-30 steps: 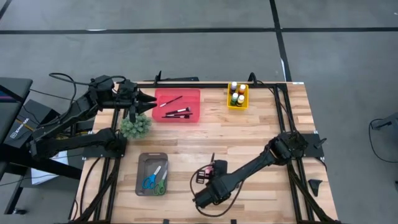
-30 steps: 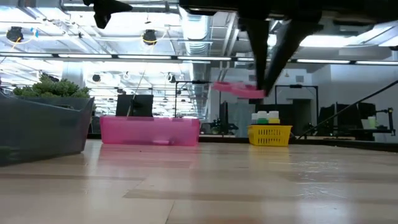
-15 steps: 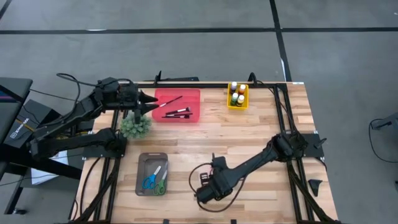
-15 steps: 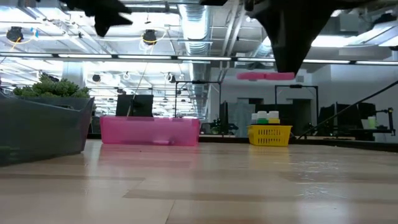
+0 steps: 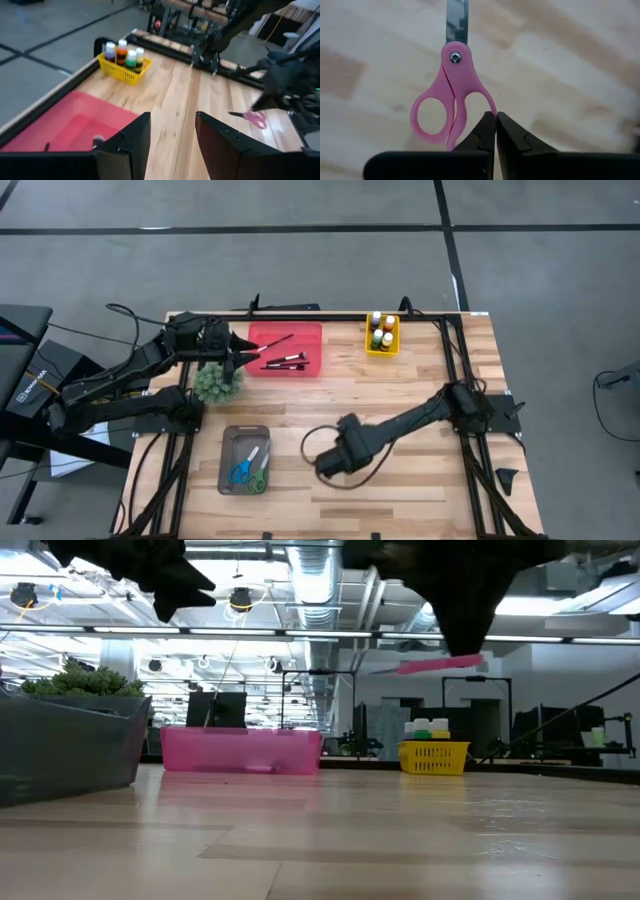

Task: Pick & Place Paint Supplies
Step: Put the pink scissors into the black bin

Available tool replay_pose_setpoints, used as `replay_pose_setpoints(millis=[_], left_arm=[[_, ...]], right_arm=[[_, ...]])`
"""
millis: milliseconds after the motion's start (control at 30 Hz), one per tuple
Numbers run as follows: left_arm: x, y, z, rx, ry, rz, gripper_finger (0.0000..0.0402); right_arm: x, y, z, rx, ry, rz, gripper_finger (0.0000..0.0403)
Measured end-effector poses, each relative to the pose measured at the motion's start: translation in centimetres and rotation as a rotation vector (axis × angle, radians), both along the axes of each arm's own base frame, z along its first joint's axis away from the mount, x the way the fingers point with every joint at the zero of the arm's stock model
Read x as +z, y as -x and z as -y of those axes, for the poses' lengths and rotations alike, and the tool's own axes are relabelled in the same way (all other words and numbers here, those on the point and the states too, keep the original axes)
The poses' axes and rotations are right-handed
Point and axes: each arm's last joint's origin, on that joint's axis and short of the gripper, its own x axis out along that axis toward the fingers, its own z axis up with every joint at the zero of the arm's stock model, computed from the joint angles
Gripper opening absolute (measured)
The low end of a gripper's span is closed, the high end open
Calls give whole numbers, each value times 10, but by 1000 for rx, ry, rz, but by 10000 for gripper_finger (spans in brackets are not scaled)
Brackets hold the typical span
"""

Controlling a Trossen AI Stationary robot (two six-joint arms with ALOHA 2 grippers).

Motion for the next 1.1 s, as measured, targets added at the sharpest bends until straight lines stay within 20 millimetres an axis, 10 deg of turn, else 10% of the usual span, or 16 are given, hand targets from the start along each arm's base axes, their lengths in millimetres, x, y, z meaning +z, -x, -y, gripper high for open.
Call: replay_pose_setpoints(millis=[533,1100], left_arm=[[19,-7,-4,33,40,214,150],[23,-17,11,-12,149,266,150]], right_arm=[[31,127,102,119,206,-95,0],[55,122,145,321,479,54,0]])
